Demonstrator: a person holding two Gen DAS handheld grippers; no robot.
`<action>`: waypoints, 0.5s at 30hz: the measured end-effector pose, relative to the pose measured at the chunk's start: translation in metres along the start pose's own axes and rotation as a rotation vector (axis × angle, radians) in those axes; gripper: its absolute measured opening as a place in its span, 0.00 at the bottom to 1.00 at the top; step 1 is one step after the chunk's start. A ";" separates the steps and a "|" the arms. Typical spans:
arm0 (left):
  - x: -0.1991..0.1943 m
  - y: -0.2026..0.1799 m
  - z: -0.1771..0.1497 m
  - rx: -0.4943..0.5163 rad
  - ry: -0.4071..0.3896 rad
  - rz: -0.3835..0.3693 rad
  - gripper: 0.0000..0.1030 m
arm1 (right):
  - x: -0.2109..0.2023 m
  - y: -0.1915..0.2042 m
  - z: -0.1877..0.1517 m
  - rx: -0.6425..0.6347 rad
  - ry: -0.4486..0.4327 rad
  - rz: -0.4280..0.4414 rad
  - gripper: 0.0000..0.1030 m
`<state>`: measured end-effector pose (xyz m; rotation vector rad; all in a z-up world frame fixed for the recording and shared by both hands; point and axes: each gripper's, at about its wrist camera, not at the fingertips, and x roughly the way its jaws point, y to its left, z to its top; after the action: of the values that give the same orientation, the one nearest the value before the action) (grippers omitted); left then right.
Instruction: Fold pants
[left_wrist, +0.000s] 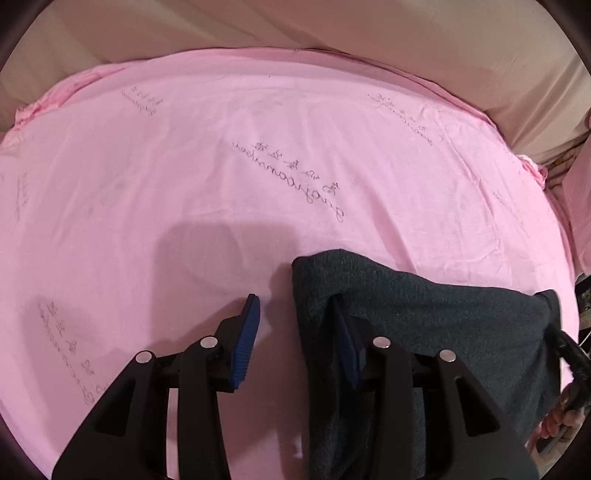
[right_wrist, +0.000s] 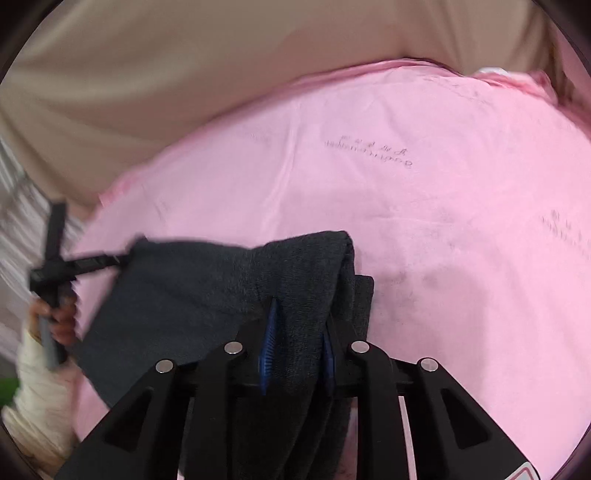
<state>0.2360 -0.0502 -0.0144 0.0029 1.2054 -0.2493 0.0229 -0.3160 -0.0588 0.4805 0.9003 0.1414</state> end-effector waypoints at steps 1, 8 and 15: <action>-0.004 0.003 -0.001 -0.007 -0.004 -0.005 0.46 | -0.011 0.002 -0.002 0.009 -0.017 -0.018 0.41; -0.074 0.031 -0.070 -0.101 -0.031 -0.157 0.94 | -0.051 -0.003 -0.049 0.071 0.026 0.013 0.71; -0.064 0.013 -0.125 -0.154 0.039 -0.279 0.94 | -0.044 -0.015 -0.079 0.152 0.065 0.098 0.78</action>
<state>0.1015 -0.0085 -0.0025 -0.2973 1.2608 -0.4014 -0.0672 -0.3164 -0.0752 0.6651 0.9554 0.1794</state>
